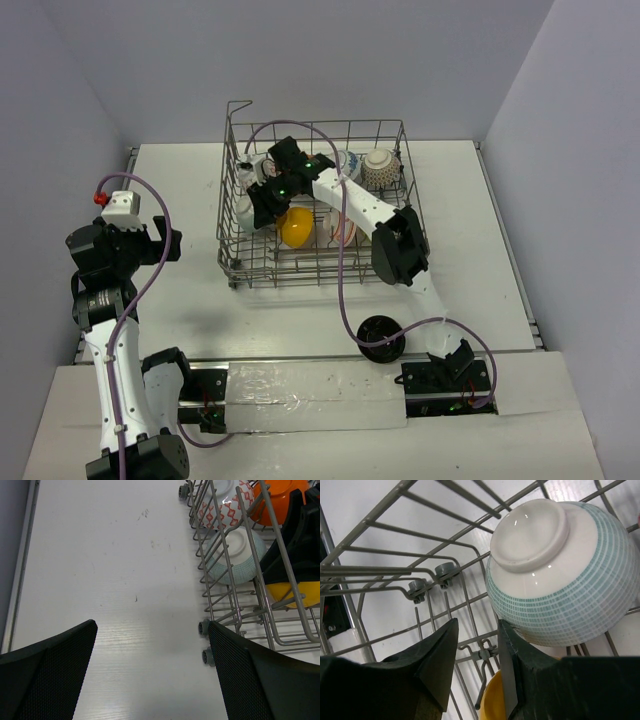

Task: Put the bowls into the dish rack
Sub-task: Move the bowl to the dish rack.

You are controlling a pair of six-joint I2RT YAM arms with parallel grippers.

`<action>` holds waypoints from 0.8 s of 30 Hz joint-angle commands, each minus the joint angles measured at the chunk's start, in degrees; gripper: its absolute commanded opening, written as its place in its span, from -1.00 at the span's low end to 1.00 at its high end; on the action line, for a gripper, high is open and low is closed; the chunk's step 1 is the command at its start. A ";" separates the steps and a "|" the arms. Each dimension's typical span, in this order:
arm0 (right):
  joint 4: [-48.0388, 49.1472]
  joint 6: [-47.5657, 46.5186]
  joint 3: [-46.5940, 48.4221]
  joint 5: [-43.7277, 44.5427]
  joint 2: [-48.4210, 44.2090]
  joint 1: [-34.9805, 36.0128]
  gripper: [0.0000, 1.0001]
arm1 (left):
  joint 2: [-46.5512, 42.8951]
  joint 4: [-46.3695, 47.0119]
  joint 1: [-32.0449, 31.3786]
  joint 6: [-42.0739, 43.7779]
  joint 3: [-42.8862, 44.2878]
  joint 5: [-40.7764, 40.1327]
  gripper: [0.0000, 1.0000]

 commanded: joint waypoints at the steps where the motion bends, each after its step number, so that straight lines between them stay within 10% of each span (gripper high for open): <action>1: 1.47 0.68 2.85 0.83 1.83 -1.05 -0.10 | 0.20 1.52 0.36 -0.55 0.73 1.88 0.99; 24: 1.29 1.11 6.01 6.54 3.94 -1.58 -0.03 | 1.35 0.20 0.36 0.85 2.76 1.79 0.99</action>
